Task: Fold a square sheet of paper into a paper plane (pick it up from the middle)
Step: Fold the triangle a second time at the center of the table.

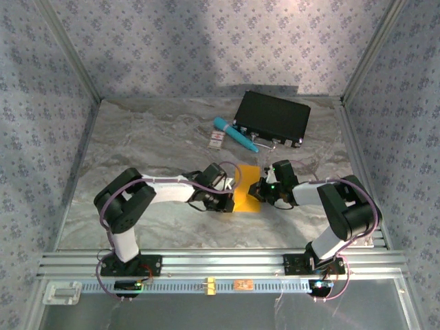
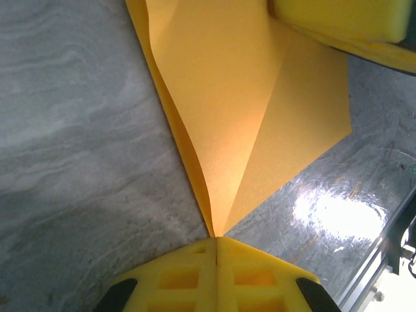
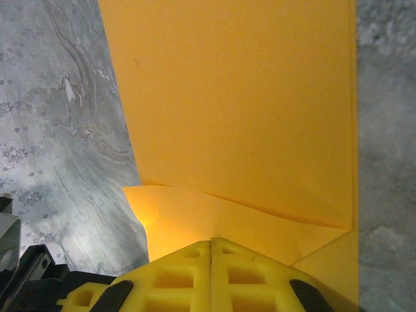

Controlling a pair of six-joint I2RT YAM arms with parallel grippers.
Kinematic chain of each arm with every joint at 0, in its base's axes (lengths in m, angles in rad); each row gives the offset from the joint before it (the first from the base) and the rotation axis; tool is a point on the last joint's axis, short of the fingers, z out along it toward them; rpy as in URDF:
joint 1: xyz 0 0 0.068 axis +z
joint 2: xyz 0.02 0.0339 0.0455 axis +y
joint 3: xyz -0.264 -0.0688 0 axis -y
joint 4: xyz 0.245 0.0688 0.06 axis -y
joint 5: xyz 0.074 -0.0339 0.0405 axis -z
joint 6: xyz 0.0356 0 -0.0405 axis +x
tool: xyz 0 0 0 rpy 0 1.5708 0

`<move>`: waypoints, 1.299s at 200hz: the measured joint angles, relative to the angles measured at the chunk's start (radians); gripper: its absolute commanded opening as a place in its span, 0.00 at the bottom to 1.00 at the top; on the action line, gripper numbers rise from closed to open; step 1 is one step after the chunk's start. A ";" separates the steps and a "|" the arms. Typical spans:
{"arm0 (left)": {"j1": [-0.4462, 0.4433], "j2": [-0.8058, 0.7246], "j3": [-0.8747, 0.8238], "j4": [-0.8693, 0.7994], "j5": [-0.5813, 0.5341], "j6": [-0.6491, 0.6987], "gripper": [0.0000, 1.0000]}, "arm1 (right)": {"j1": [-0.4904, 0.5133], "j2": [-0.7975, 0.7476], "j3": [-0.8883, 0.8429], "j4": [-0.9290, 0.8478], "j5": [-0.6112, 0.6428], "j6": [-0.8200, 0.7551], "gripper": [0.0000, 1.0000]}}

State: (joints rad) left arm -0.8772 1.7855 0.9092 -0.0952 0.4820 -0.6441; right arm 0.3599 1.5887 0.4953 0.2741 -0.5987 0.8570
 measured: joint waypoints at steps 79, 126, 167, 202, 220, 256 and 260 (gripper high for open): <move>0.027 -0.018 0.056 0.040 0.003 -0.004 0.02 | 0.000 0.000 0.000 0.002 0.000 0.000 0.00; 0.027 0.097 0.116 0.051 -0.003 -0.005 0.00 | 0.000 -0.003 0.000 0.000 0.001 -0.002 0.00; 0.029 0.111 0.091 0.084 -0.005 -0.027 0.00 | 0.014 -0.039 0.004 -0.041 0.022 -0.012 0.00; 0.029 0.108 0.076 0.112 -0.003 -0.039 0.00 | 0.065 -0.075 0.007 -0.067 0.037 -0.013 0.00; 0.028 0.107 0.075 0.115 -0.004 -0.043 0.00 | 0.087 -0.074 0.007 -0.084 0.046 -0.012 0.00; 0.029 0.107 0.075 0.115 -0.003 -0.047 0.00 | 0.083 -0.042 0.008 -0.082 0.048 -0.012 0.00; 0.028 0.107 0.075 0.117 -0.004 -0.047 0.00 | 0.078 -0.040 0.010 -0.080 0.048 -0.012 0.00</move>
State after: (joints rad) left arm -0.8490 1.8927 0.9840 0.0216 0.4782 -0.6907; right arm 0.4381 1.5486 0.5049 0.1936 -0.5510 0.8448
